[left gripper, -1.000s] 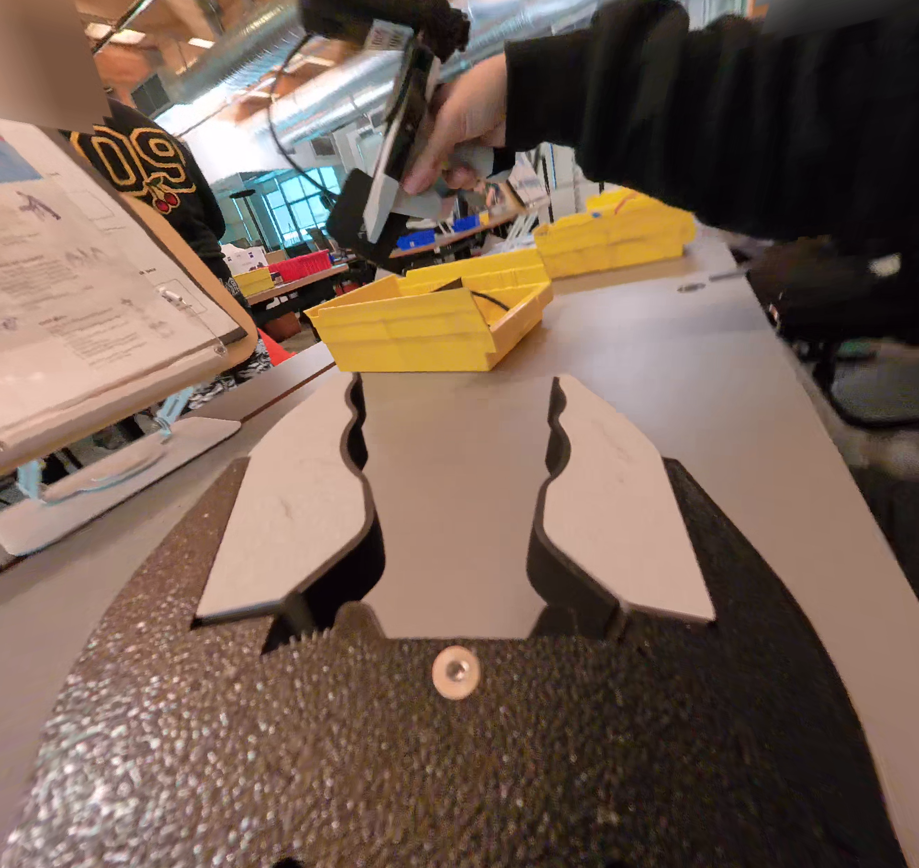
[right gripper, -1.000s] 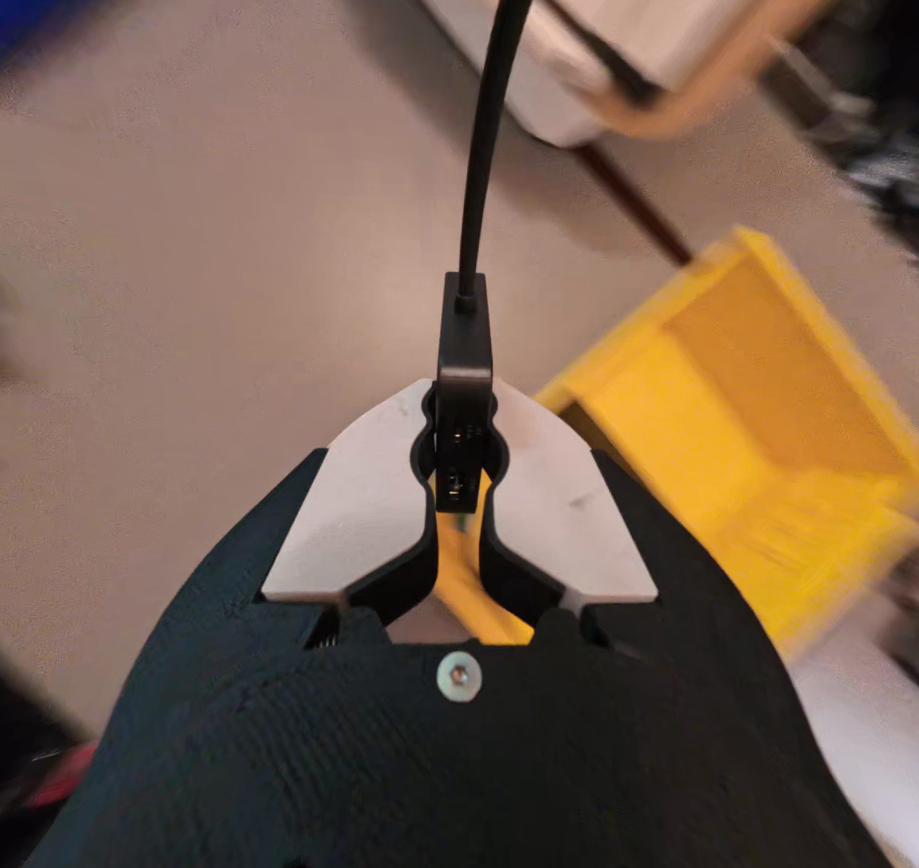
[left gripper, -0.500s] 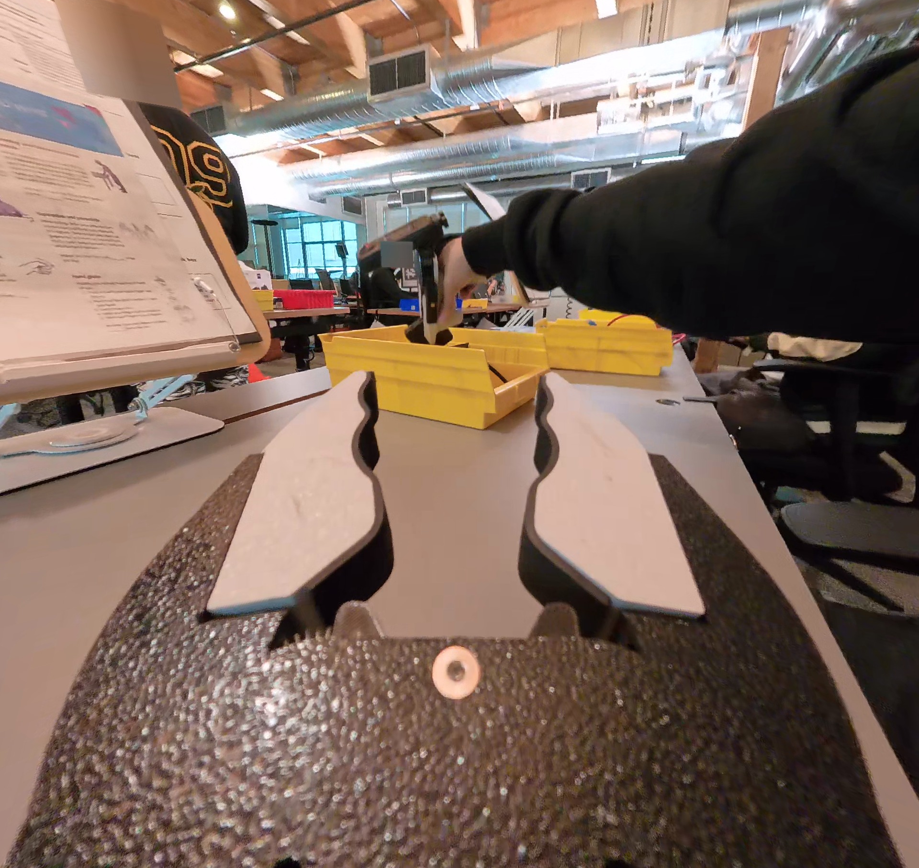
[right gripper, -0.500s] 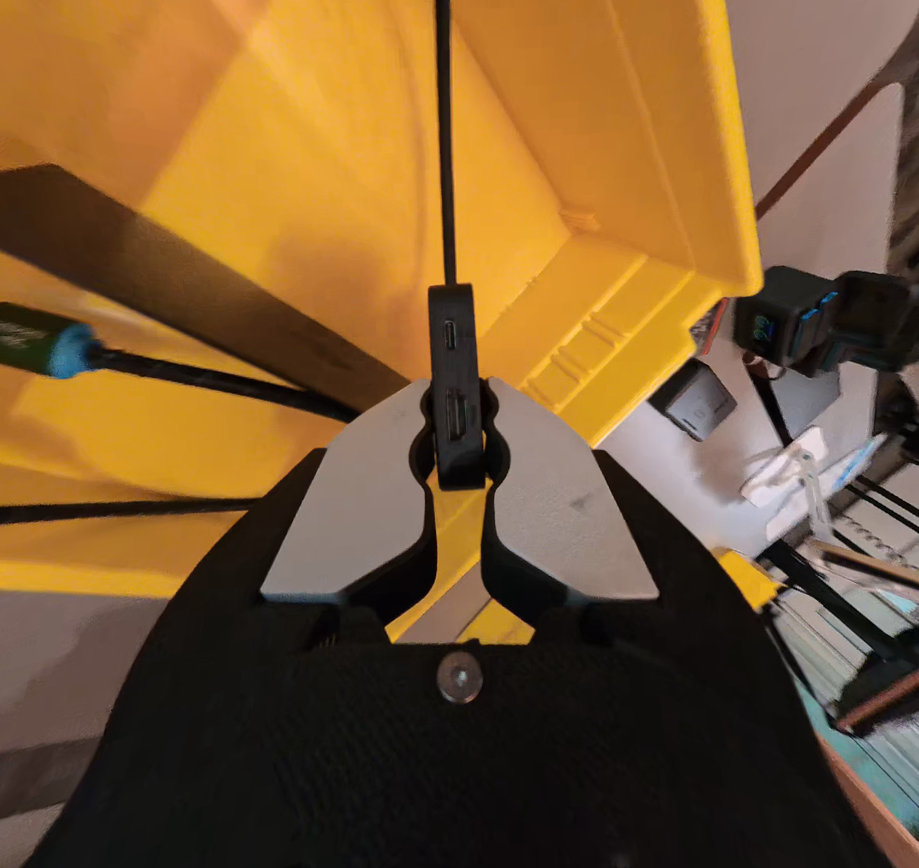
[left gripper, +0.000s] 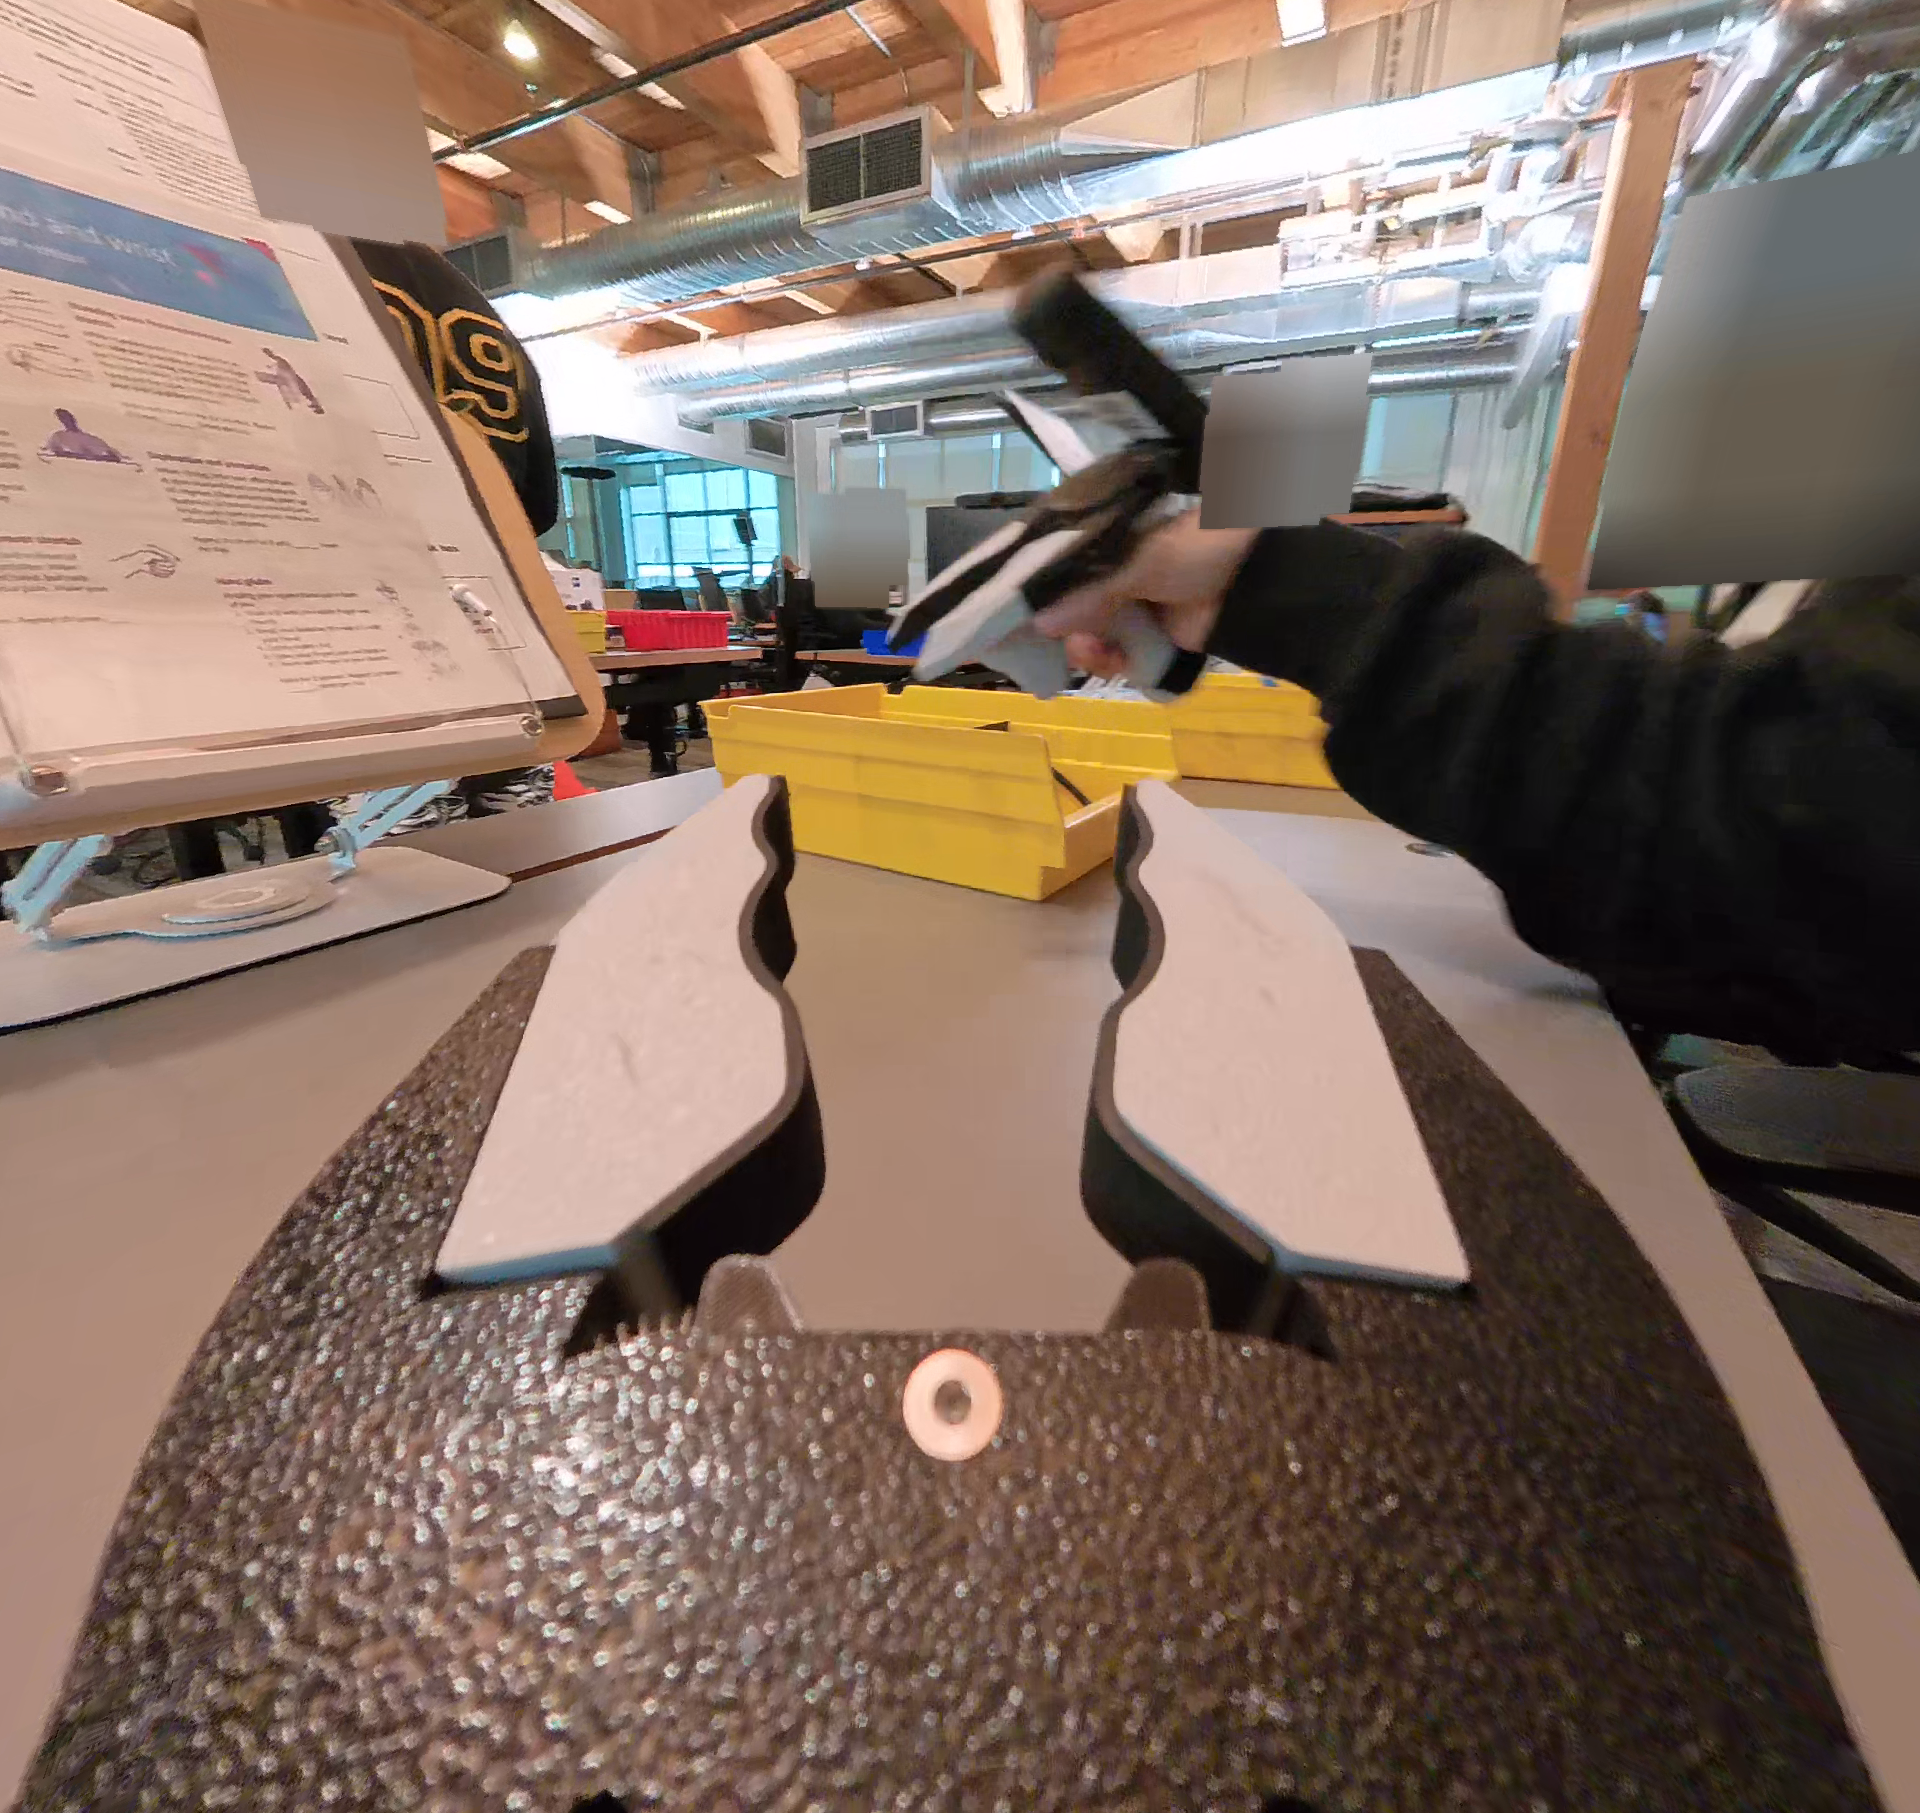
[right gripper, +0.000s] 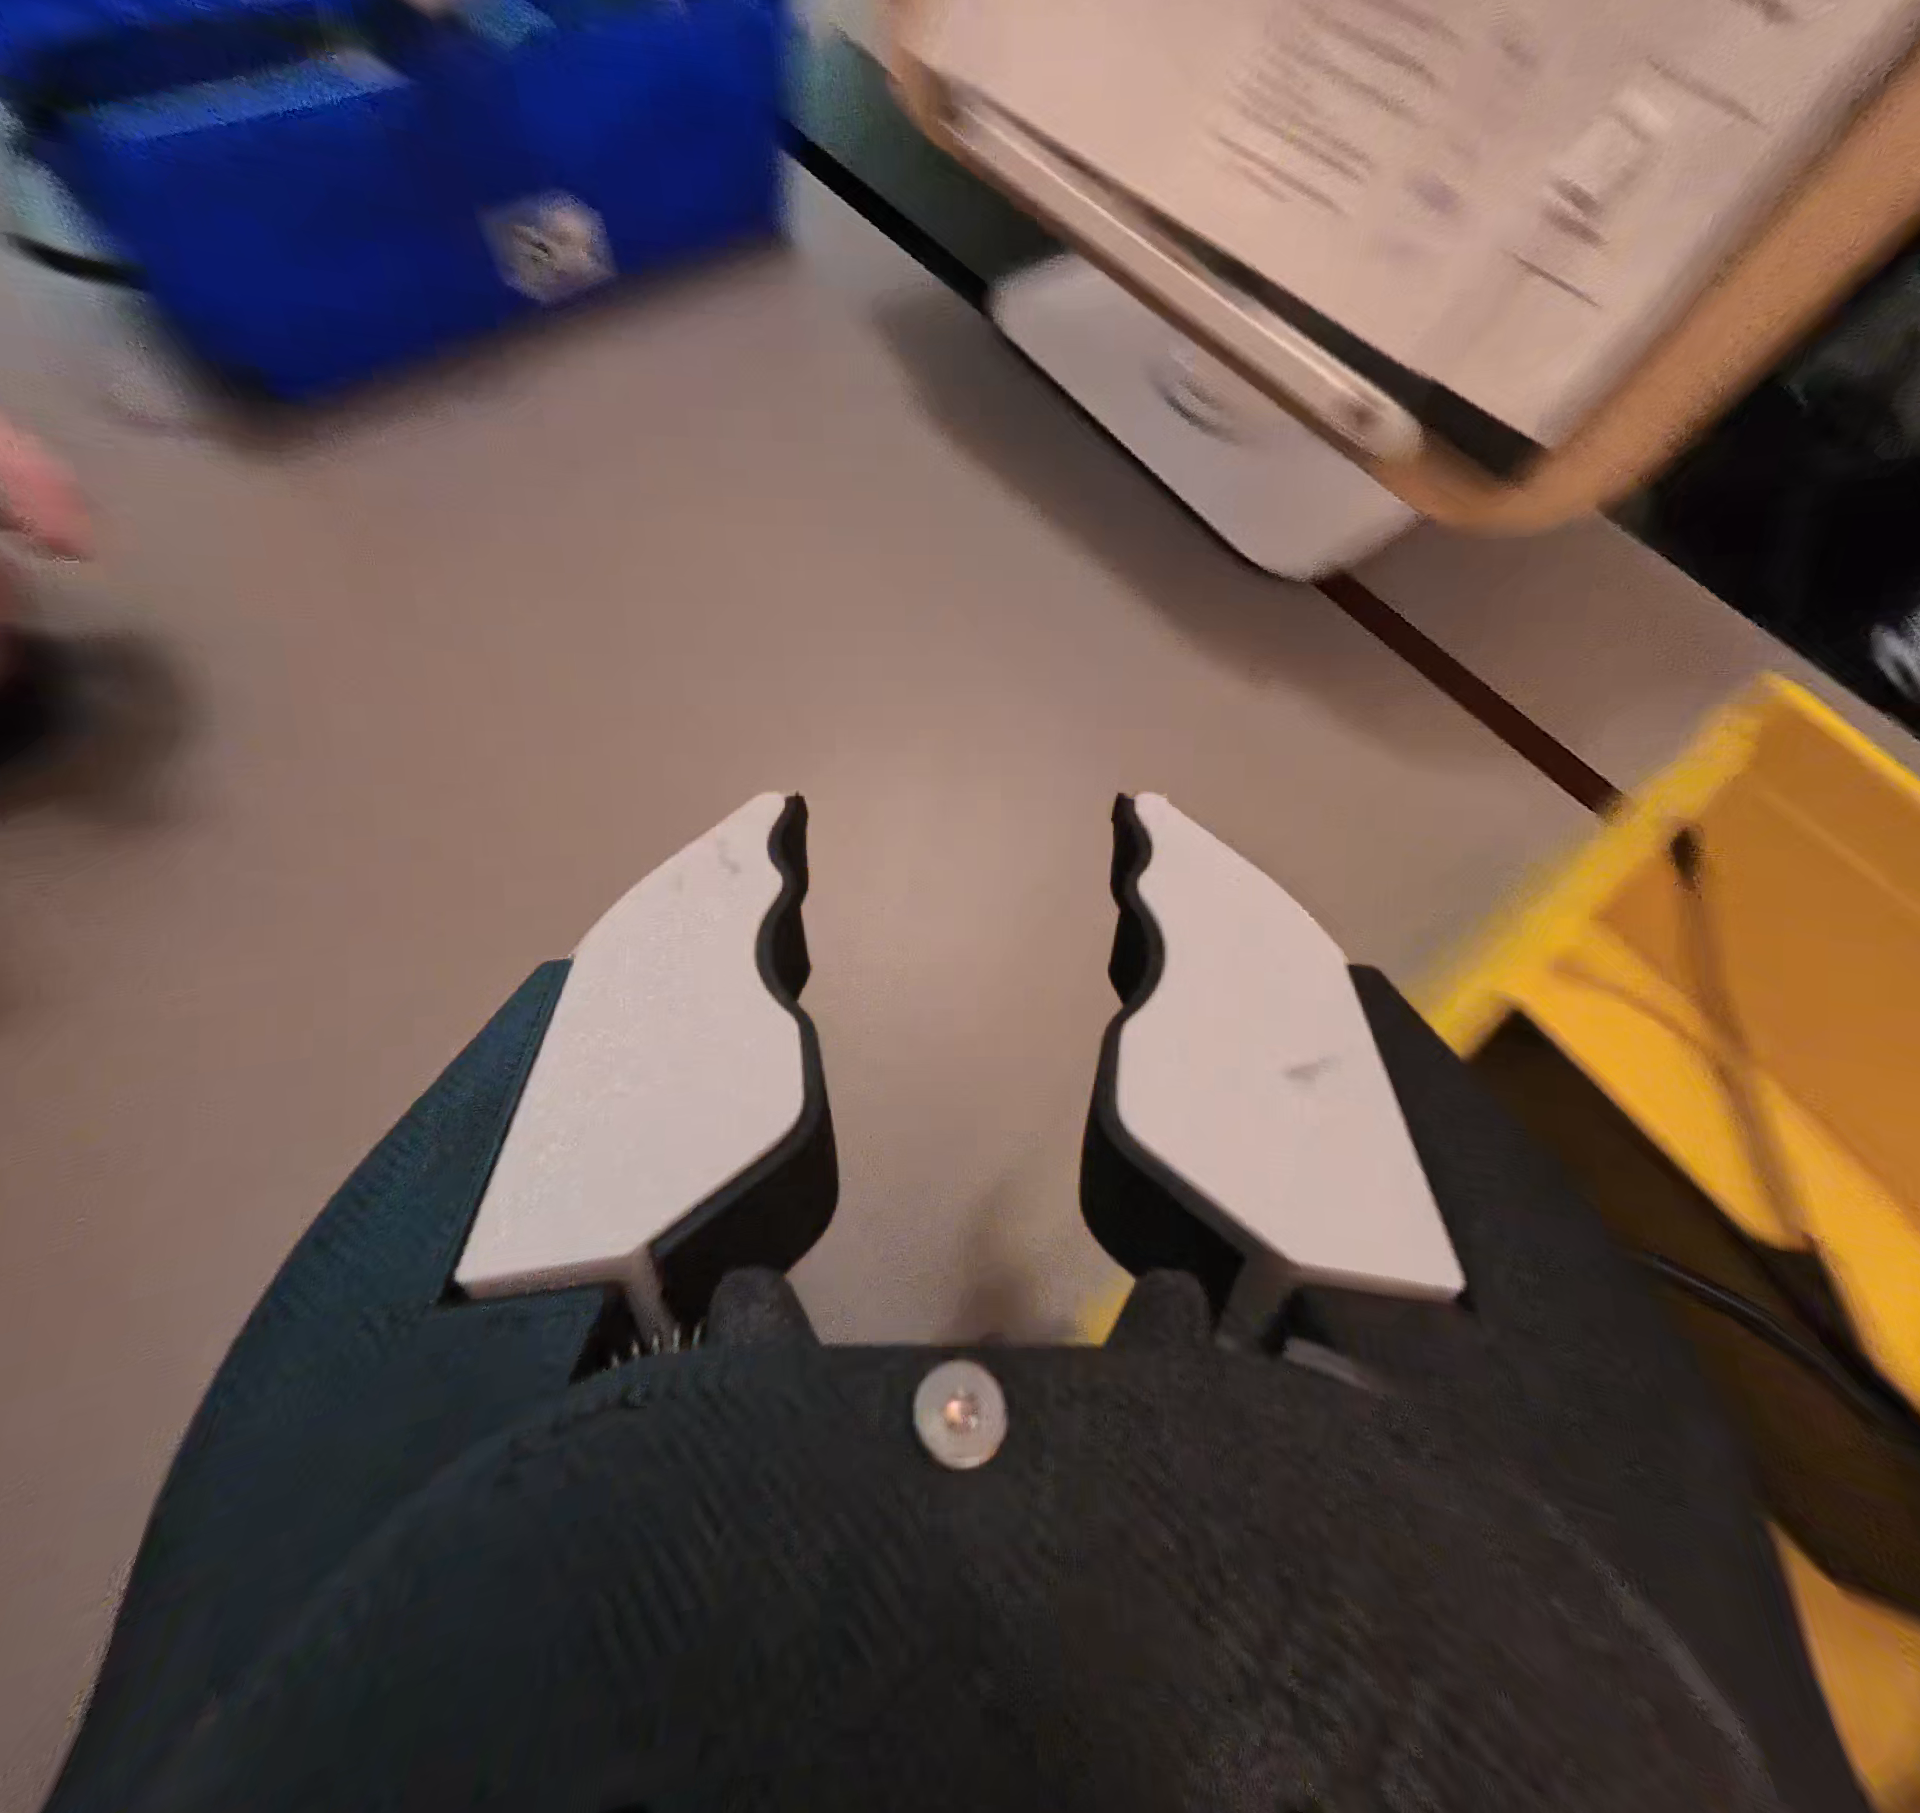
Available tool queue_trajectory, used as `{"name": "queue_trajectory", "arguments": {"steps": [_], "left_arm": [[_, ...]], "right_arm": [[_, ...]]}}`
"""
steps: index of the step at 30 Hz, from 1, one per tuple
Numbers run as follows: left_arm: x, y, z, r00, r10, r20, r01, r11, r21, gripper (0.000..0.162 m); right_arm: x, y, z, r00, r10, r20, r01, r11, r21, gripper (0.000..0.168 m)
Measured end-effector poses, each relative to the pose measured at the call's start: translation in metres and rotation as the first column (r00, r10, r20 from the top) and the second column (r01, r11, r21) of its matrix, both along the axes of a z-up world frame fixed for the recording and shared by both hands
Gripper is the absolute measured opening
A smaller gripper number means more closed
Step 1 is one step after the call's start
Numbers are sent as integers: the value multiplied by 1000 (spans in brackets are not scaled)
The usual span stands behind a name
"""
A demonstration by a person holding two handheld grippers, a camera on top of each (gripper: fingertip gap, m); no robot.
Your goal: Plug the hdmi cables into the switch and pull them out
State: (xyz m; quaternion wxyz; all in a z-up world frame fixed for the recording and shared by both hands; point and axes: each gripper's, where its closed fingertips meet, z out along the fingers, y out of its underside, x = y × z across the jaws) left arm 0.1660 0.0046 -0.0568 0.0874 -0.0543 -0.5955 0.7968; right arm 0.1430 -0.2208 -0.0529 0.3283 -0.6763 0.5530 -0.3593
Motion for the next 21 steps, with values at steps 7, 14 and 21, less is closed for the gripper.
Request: {"name": "queue_trajectory", "arguments": {"steps": [7, 14, 21], "left_arm": [[62, 10, -1, 879, 407, 249, -451, 879, 156, 51], [175, 60, 19, 547, 663, 511, -837, 439, 327, 51], [249, 40, -6, 595, 435, 675, -794, 188, 579, 55]], "right_arm": [[-16, 64, -56, 1000, 15, 4, -14, 994, -110, 57], [-35, 46, -58, 1000, -22, 2, 22, 993, -114, 58], [-39, 50, -49, 999, 13, 38, -9, 996, -94, 60]]}}
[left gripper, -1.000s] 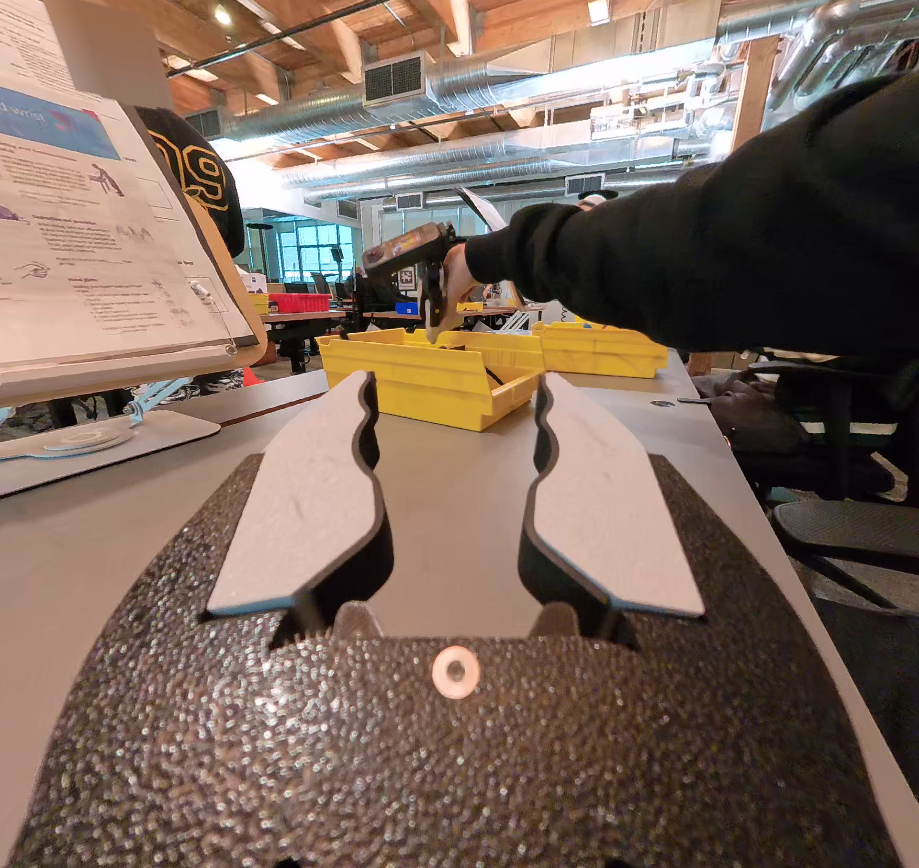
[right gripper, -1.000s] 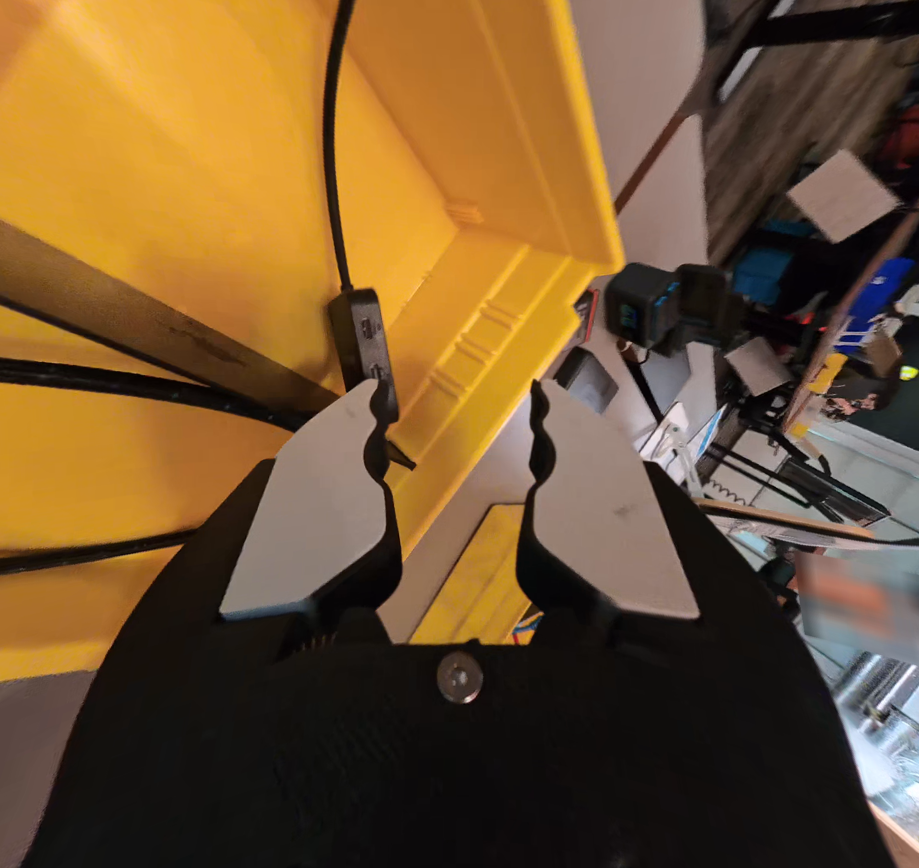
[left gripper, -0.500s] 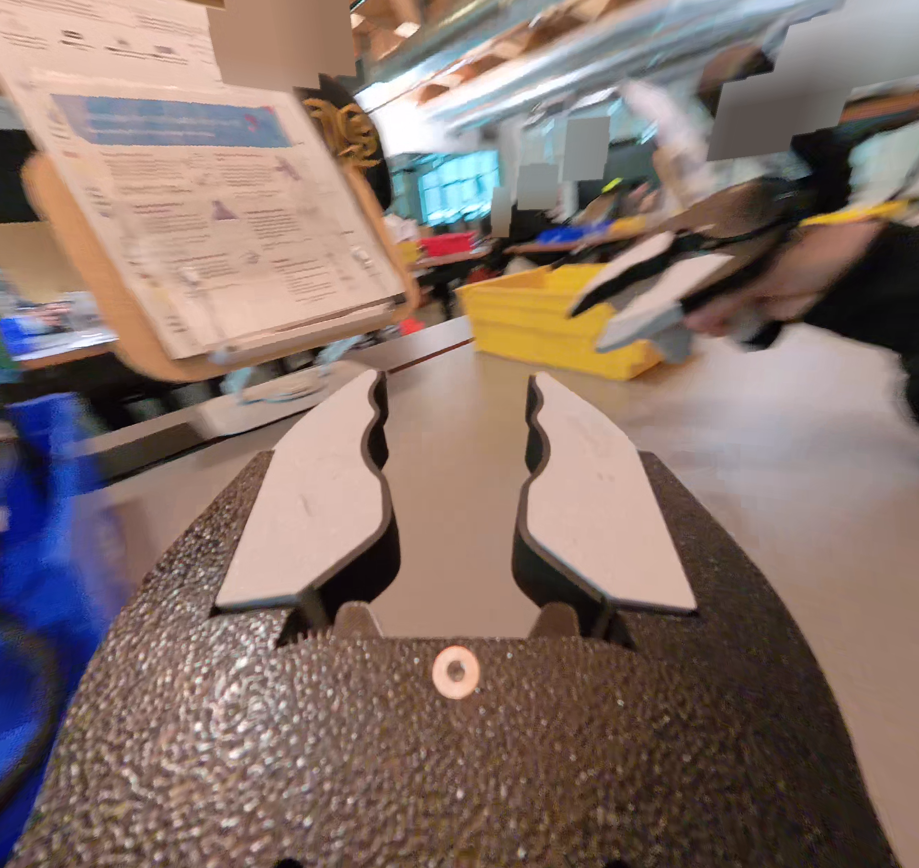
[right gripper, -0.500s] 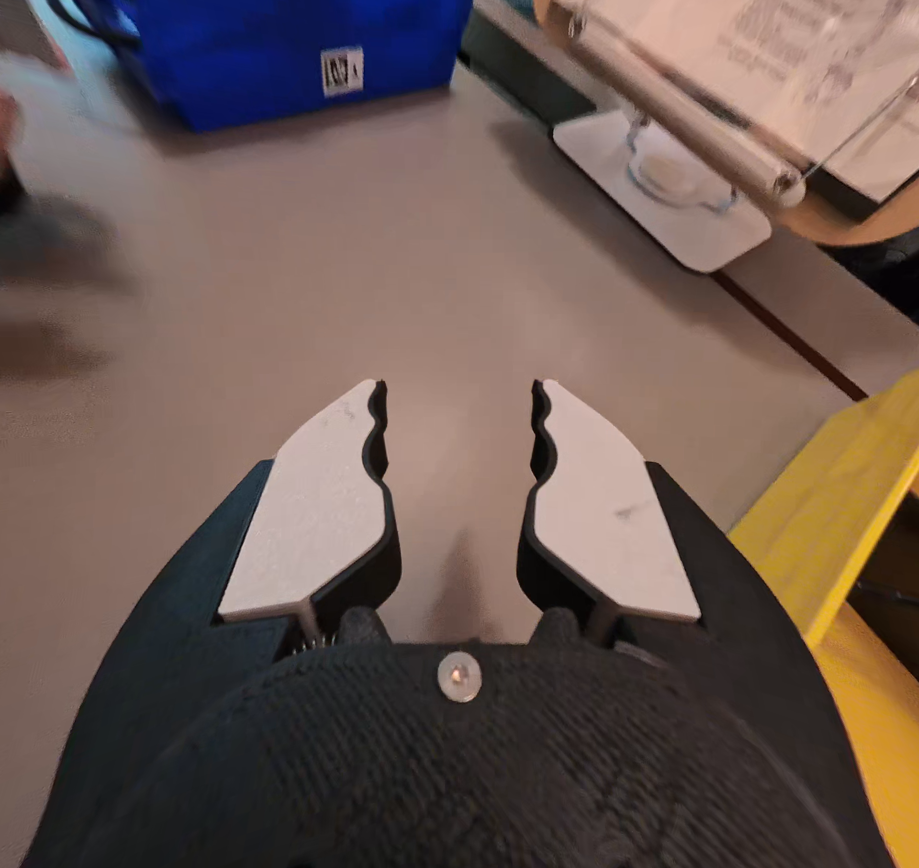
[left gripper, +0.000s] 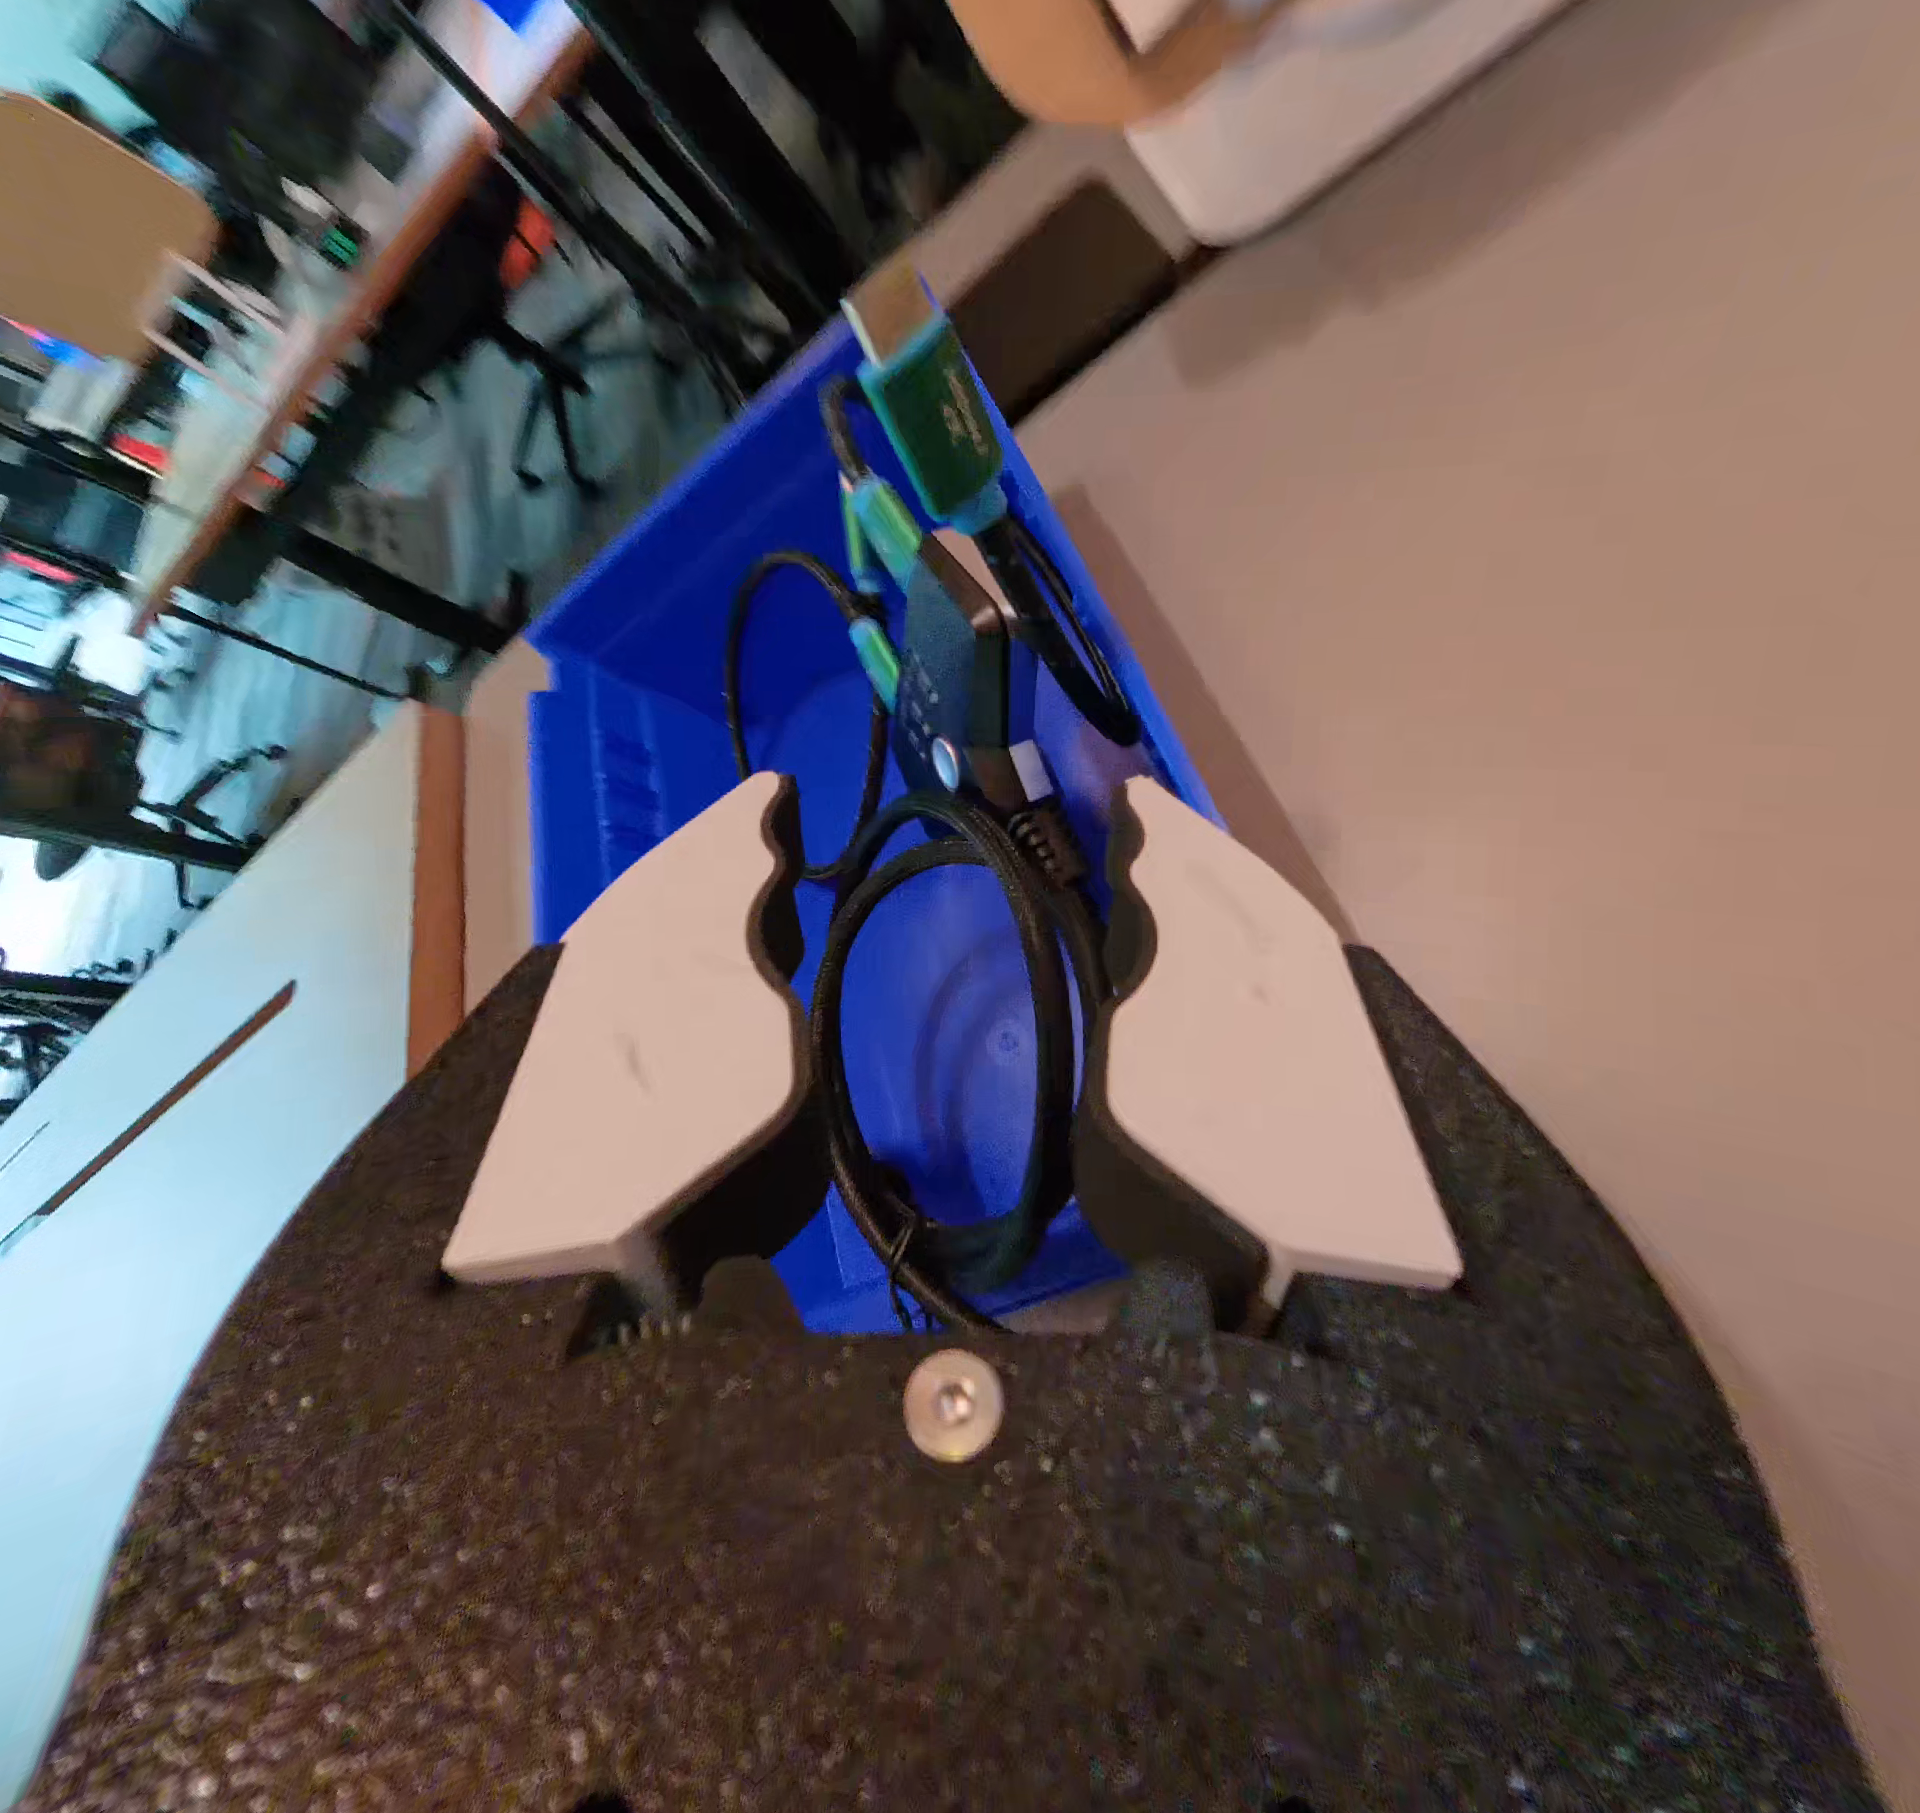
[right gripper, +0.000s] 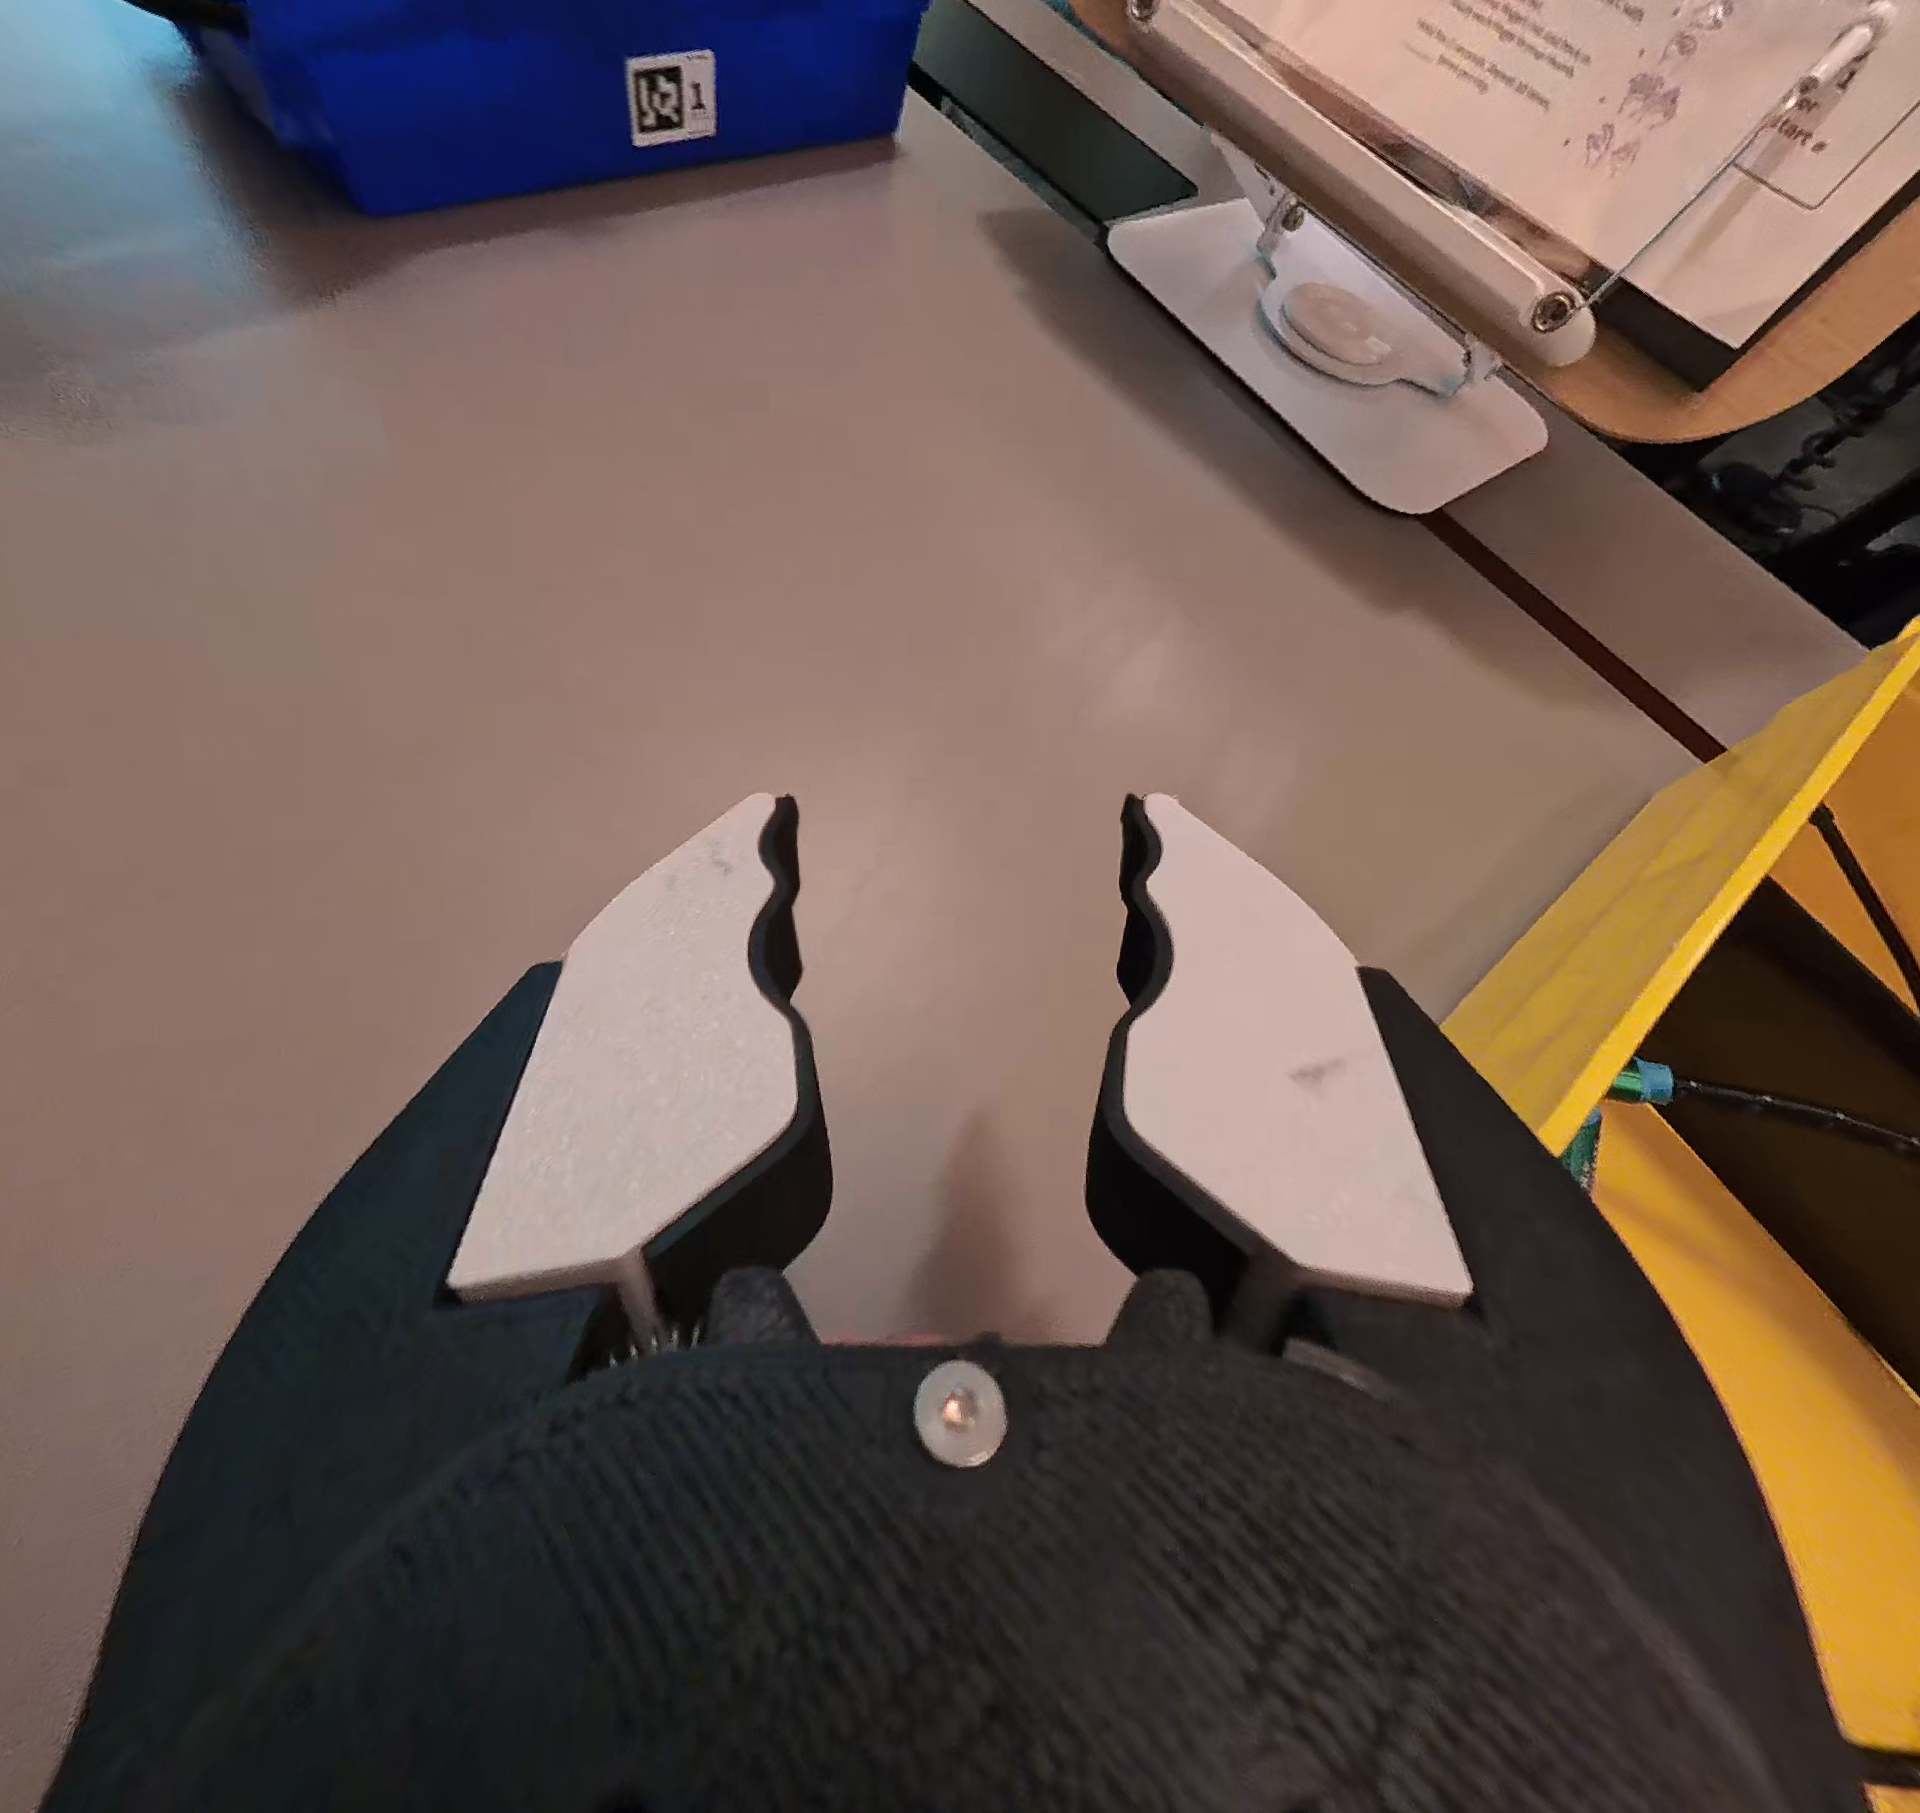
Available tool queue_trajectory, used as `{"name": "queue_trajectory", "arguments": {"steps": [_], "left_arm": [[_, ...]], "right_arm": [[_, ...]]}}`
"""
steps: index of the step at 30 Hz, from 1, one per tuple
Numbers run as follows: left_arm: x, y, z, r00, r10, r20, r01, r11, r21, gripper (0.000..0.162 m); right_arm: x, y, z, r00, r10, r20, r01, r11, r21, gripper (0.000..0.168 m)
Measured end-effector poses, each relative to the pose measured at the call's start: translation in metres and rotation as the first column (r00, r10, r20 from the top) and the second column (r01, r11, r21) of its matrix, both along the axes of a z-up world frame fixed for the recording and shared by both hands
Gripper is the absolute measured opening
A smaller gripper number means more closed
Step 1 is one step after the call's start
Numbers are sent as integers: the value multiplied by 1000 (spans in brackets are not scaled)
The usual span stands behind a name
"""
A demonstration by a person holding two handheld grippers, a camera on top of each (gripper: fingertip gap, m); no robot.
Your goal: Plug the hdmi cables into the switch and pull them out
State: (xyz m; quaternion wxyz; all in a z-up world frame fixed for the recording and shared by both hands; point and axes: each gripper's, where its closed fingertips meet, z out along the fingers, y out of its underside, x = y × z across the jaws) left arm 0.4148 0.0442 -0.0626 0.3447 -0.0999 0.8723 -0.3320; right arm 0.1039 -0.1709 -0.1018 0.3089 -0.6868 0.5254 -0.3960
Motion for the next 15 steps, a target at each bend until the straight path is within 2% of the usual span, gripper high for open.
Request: {"name": "queue_trajectory", "arguments": {"steps": [4, 6, 8, 10, 12, 13, 15], "left_arm": [[27, -4, -33, 988, 59, -144, -35, 986, 163, 57], [31, -8, -47, 969, 87, -232, -46, 983, 178, 60], [37, -13, -57, 950, 111, -293, -63, 984, 169, 54], [46, -12, -68, 930, 161, -331, -103, 977, 187, 58], [52, -14, -74, 927, 182, -327, -121, 973, 197, 56], [54, -15, -74, 936, 182, -302, -124, 971, 202, 45], [61, -10, -66, 959, 220, -179, -177, 957, 228, 36]], "right_arm": [[-2, 8, -1, 999, 38, -7, -37, 999, 17, 63], [-2, 7, 1, 999, 40, -2, -40, 999, -3, 64], [-3, 8, 2, 999, 44, 5, -44, 999, 1, 64], [-3, 8, 2, 999, 50, 7, -50, 999, 17, 64], [-3, 9, 3, 999, 53, 9, -54, 998, 17, 64], [-3, 9, 3, 999, 54, 9, -54, 998, 16, 64], [-4, 9, 4, 998, 55, 14, -55, 998, 14, 64]]}}
